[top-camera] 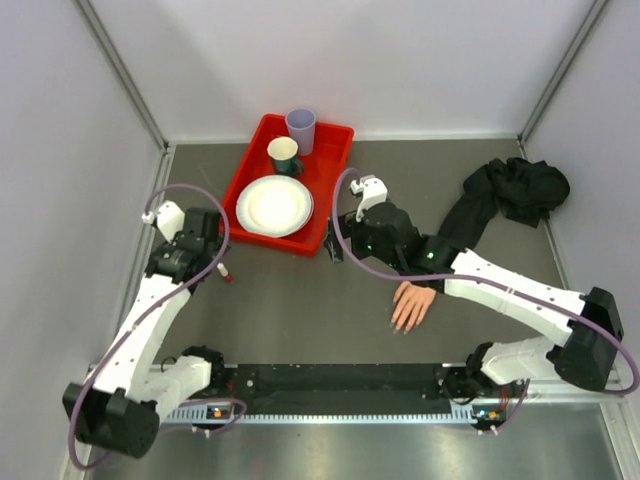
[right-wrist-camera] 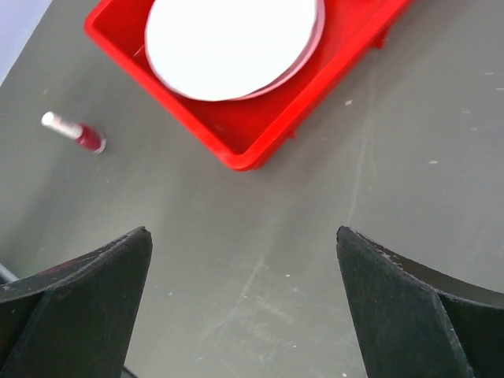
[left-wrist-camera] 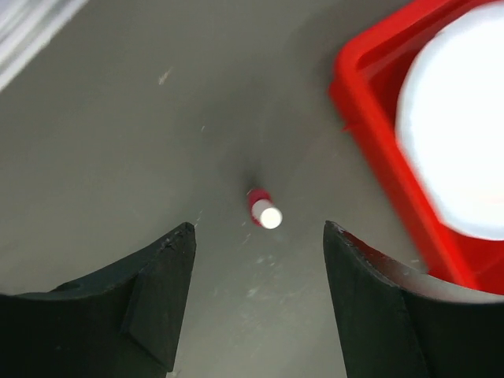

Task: Paint the nails

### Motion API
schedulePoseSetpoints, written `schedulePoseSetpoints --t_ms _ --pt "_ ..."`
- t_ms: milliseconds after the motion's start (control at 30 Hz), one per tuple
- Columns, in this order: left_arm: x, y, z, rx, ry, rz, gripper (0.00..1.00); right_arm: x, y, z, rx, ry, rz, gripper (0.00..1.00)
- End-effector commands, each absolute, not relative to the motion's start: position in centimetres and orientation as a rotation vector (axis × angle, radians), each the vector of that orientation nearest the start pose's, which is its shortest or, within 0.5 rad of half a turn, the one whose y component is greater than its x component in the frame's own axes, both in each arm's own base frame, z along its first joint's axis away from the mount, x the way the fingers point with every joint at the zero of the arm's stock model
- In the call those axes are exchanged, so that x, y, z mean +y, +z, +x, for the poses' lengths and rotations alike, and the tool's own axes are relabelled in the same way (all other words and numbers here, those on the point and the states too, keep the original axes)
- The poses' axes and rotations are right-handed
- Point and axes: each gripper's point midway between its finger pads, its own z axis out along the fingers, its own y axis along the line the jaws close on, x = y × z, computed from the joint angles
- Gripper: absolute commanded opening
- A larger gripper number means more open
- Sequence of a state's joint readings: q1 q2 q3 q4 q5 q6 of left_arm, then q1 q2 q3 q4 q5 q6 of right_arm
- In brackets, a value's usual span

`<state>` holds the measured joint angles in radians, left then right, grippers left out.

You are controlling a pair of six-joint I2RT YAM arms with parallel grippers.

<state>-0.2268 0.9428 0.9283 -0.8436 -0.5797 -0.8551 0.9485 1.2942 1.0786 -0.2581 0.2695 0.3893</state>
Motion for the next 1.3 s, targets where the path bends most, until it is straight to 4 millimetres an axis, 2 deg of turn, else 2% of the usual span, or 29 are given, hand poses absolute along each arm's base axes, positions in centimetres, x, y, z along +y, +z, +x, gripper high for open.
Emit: schedulePoseSetpoints --t_ms 0,133,233,367,667,900,1100,1233,1267 --pt "1.2 15.9 25.6 2.105 0.179 -0.987 0.68 27.8 25.0 26.2 1.988 0.464 -0.307 0.99" --pt "0.8 13.4 25.7 2.163 0.203 -0.999 0.63 25.9 25.7 25.7 1.955 0.451 -0.274 0.99" --pt "0.7 12.4 25.6 2.187 0.216 -1.015 0.59 25.2 25.5 25.3 1.947 0.457 -0.255 0.99" --pt "0.2 11.0 25.9 2.221 0.212 -1.018 0.59 24.8 25.4 25.1 1.942 0.455 -0.246 0.99" --pt "0.3 9.5 26.8 2.223 0.238 -0.997 0.57 24.5 24.9 25.1 1.946 0.436 -0.249 0.99" --pt "0.4 8.5 27.2 2.222 0.255 -1.001 0.49 24.4 24.2 25.1 1.957 0.423 -0.254 0.99" --pt "0.6 8.1 27.4 2.23 0.282 -0.986 0.36 24.4 23.1 25.1 1.978 0.41 -0.264 0.99" --pt "0.1 8.3 27.6 2.275 0.266 -0.922 0.0 24.6 22.2 24.9 1.994 0.414 -0.283 0.99" --pt "-0.4 8.6 27.8 2.286 0.249 -0.885 0.0 24.7 22.1 24.8 1.996 0.417 -0.291 0.99"
